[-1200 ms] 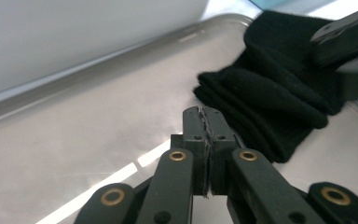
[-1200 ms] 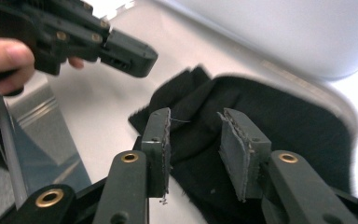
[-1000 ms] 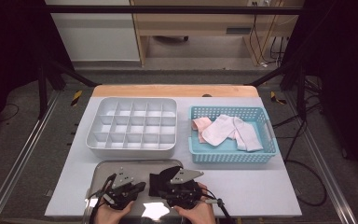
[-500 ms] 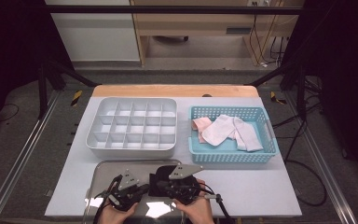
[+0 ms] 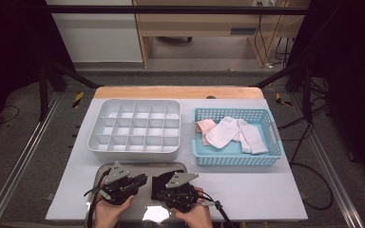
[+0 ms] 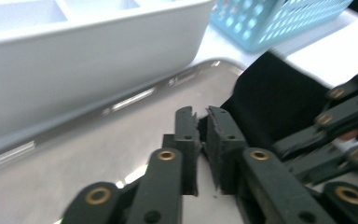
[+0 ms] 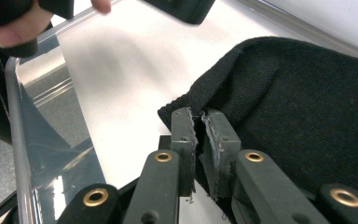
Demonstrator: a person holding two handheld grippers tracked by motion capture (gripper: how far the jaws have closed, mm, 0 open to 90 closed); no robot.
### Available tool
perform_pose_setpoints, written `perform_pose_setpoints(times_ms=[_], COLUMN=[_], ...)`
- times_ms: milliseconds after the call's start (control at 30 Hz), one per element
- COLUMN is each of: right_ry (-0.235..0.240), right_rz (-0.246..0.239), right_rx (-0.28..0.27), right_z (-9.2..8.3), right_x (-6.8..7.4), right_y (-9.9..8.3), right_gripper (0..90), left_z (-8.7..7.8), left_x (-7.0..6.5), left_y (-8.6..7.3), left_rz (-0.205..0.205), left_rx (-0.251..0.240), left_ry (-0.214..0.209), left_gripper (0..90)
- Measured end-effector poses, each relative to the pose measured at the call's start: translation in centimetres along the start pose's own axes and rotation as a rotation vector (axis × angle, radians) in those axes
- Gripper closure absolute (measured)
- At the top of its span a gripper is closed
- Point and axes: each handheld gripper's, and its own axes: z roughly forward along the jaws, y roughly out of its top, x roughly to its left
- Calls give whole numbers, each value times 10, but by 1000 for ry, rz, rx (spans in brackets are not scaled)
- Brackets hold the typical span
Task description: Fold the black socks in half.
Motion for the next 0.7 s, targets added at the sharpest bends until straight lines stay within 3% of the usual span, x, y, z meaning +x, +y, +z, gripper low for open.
perform_pose_setpoints(times_ms=[200,333,500,600,700], right_ry=[-8,-5,12,-44,-121], right_rz=[-5,-5,20,59,76], right_rx=[-9,-18,-67,-144,-126], right_z=[0,-1,-22,-45,-51], right_x=[2,3,-1,-14,-30], right_y=[-1,-1,1,4,2], right_gripper=[827,801,771,789,835], left_z=[23,36,36,35,34], left_x=[-14,-9,-7,-7,-8], left_y=[4,-1,-5,-6,-6], left_rz=[44,40,38,37,47], left_rx=[47,107,119,117,121], left_ry=[26,51,45,43,46], left_gripper=[605,598,605,607,608])
